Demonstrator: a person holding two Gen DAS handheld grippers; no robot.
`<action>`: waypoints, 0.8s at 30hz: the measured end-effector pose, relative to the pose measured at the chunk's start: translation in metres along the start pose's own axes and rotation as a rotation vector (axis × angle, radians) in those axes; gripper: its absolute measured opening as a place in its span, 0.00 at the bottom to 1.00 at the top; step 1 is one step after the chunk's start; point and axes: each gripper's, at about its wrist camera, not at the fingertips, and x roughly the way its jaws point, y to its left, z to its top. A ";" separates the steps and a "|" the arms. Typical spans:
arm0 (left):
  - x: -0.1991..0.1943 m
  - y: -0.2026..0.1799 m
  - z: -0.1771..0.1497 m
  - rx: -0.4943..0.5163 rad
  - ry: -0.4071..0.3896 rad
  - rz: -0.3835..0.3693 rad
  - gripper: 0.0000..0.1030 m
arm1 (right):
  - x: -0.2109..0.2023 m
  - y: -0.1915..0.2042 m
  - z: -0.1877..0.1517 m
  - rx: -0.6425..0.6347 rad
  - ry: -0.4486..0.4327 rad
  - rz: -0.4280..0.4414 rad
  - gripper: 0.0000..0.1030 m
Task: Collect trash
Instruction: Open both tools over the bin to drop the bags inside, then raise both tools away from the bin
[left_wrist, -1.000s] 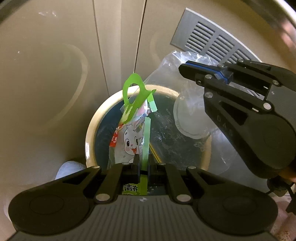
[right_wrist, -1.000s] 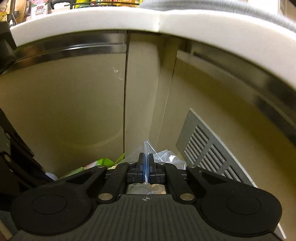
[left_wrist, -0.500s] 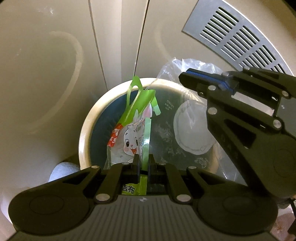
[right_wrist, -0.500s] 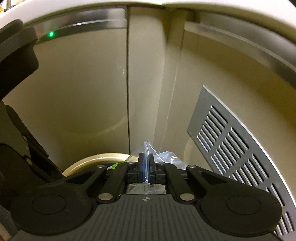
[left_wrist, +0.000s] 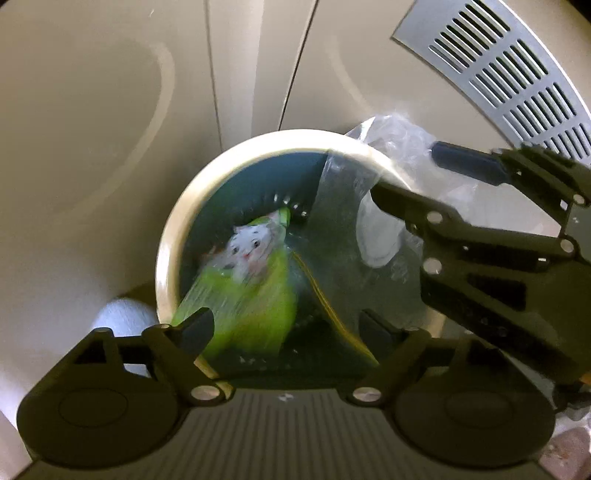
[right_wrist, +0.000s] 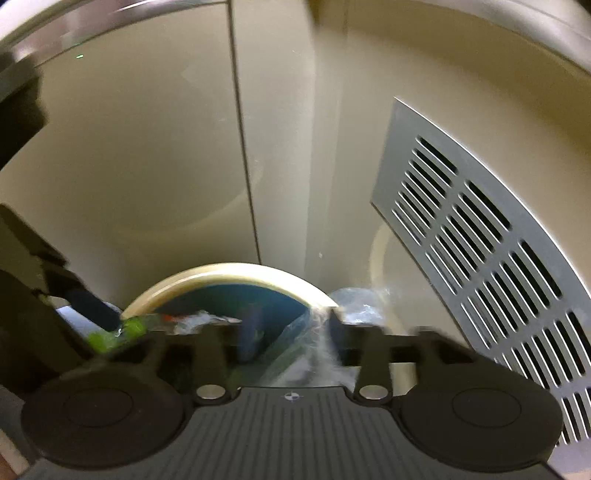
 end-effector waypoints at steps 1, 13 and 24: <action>-0.003 0.003 -0.001 -0.016 0.007 -0.016 0.87 | -0.004 -0.003 -0.003 0.010 0.006 0.004 0.62; -0.053 0.033 -0.045 -0.152 -0.070 -0.064 0.96 | -0.071 -0.015 -0.011 0.179 -0.007 0.026 0.72; -0.149 0.027 -0.097 -0.087 -0.215 -0.063 0.96 | -0.159 -0.004 -0.014 0.236 -0.043 0.066 0.75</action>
